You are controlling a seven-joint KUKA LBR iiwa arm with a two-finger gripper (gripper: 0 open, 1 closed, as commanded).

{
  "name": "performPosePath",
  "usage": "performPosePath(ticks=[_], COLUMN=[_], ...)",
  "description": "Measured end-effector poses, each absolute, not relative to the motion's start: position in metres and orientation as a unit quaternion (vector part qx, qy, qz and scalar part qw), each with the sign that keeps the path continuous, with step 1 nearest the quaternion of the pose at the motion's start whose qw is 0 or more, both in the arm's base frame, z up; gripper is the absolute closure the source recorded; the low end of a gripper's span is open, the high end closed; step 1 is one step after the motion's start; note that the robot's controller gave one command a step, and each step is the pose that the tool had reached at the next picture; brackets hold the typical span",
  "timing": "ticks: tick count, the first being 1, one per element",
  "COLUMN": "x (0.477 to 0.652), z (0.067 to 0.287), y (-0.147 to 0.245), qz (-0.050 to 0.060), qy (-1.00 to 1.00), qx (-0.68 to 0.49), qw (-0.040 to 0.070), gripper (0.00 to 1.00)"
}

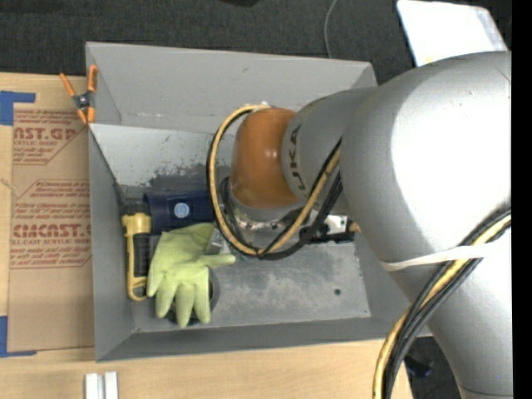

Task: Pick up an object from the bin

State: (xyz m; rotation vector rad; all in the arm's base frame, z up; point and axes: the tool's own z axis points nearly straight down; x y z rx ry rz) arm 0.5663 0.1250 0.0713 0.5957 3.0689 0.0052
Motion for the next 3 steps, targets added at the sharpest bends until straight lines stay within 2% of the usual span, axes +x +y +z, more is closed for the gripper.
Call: performPosePath(ticks=[1, 2, 3], x=[0.575, 0.592, 0.591], z=[0.129, 0.174, 0.19], y=[0.105, 0.14, 0.135], qz=[0.0, 0.002, -0.001], qy=[0.99, 0.996, 0.998], qx=[0.14, 0.087, 0.056], qw=[0.005, 0.007, 0.006], gripper=[1.0, 1.0, 1.0])
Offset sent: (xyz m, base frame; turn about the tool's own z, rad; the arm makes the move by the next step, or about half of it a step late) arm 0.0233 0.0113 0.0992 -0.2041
